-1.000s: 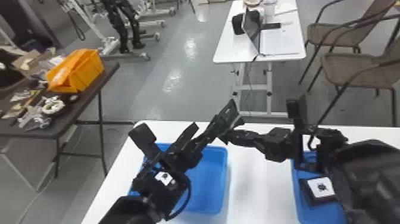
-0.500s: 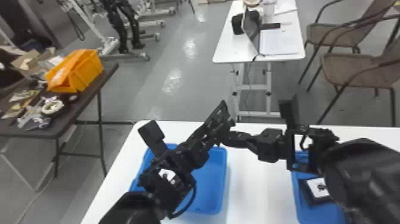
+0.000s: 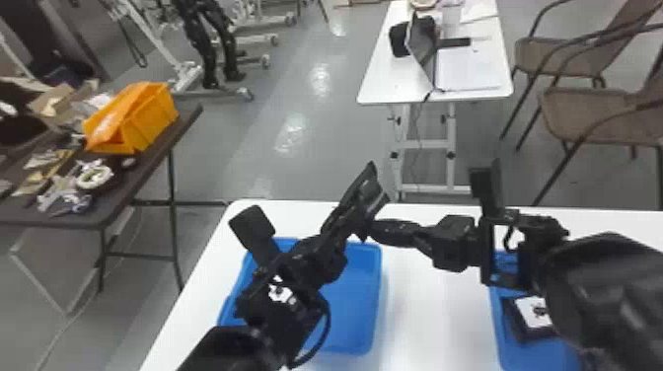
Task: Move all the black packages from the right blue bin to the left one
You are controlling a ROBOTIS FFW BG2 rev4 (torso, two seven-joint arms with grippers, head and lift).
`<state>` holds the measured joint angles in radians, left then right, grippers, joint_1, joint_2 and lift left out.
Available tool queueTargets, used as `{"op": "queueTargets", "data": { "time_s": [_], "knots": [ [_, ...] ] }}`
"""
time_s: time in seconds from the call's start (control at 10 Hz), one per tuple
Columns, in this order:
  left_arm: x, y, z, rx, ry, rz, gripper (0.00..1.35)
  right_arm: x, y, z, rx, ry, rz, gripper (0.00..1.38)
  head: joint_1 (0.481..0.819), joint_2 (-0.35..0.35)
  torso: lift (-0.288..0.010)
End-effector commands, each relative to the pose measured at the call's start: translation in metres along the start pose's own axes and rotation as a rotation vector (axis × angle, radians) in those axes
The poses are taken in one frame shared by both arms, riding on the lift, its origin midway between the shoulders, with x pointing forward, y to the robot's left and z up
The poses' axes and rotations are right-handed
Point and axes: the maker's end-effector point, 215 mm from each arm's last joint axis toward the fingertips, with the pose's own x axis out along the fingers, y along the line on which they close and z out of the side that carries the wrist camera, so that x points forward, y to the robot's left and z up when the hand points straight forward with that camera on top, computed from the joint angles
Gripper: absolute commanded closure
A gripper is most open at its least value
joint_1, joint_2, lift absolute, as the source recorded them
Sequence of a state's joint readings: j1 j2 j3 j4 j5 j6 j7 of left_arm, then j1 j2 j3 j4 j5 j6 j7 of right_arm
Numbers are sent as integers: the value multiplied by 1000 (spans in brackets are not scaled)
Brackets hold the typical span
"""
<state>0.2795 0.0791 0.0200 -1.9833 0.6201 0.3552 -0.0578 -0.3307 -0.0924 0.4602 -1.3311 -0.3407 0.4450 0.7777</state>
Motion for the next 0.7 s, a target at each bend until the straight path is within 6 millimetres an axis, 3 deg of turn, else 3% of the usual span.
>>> {"op": "queueTargets", "data": {
  "time_s": [0.0, 0.2, 0.3, 0.5, 0.6],
  "knots": [
    [-1, 1, 3, 11, -13, 4, 1223, -1, -1, -2, 6, -2, -1, 1082, 695, 297, -40],
    [-5, 9, 12, 42, -50, 31, 1223, -10, -8, -1, 23, -21, -19, 142, 695, 299, -40],
    [-12, 24, 18, 83, -78, 83, 1223, -24, -19, -2, 24, -40, -56, 30, 695, 299, -40],
    [-40, 65, 14, 207, -83, 230, 1223, -83, -60, -9, 51, -112, -263, 176, 695, 298, -40],
    [-54, 81, 9, 253, -89, 299, 1223, -117, -75, -23, 91, -150, -371, 202, 695, 285, -40]
  ]
}}
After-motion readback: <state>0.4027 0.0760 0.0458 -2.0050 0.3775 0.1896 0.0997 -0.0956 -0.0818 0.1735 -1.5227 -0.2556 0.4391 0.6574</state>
